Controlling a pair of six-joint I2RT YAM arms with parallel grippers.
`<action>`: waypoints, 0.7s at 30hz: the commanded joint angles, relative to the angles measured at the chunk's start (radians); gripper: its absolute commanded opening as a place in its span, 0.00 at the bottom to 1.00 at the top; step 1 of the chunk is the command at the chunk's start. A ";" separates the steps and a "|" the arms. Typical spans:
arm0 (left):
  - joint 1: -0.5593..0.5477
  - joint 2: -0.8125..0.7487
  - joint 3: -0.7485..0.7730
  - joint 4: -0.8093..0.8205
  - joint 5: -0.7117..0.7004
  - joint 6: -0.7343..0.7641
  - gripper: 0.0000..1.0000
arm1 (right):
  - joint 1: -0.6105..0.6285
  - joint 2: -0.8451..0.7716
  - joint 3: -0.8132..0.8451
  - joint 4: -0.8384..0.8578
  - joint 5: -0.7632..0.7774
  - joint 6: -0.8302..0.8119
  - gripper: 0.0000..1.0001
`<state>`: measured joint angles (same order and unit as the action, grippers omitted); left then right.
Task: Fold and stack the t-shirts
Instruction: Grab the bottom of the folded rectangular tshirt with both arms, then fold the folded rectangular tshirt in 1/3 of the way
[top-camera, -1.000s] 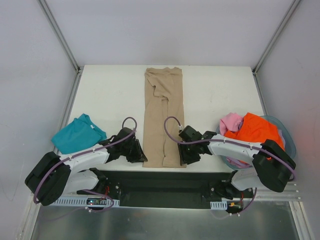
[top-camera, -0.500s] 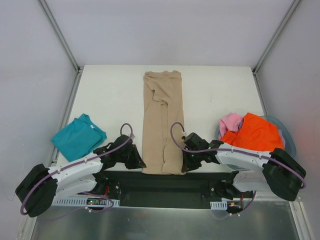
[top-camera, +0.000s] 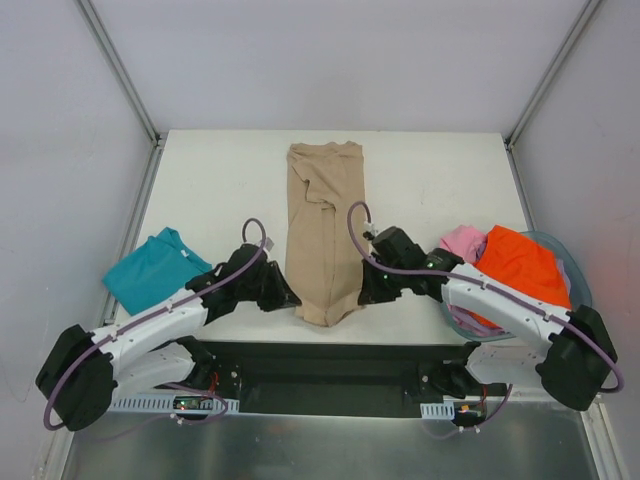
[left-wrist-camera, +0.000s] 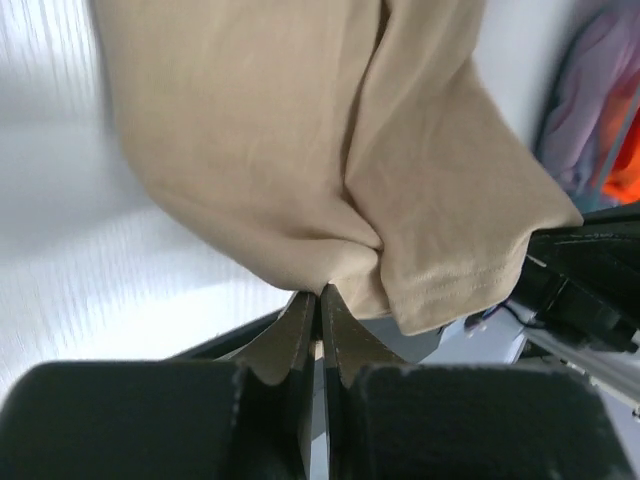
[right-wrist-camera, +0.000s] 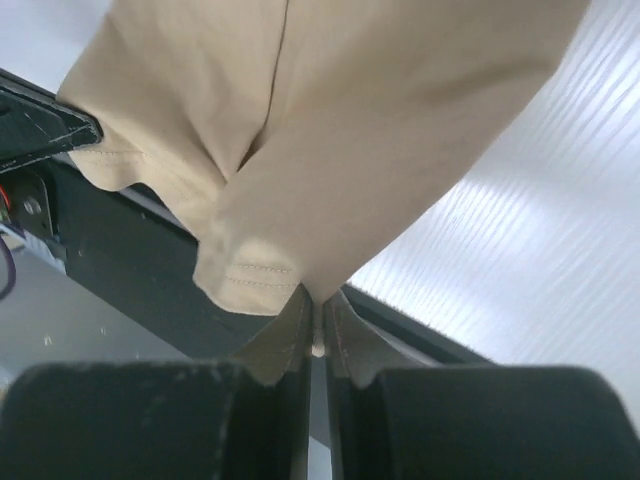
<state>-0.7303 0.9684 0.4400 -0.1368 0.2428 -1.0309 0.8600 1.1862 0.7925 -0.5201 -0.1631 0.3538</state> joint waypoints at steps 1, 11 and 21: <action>0.095 0.094 0.130 0.017 0.004 0.097 0.00 | -0.090 0.058 0.125 -0.060 0.022 -0.113 0.08; 0.305 0.389 0.426 0.034 0.163 0.209 0.00 | -0.317 0.303 0.442 -0.072 -0.117 -0.226 0.08; 0.430 0.659 0.667 0.032 0.286 0.256 0.00 | -0.430 0.582 0.701 -0.077 -0.245 -0.272 0.07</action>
<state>-0.3393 1.5612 1.0206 -0.1135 0.4442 -0.8211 0.4606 1.6997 1.3968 -0.5892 -0.3378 0.1200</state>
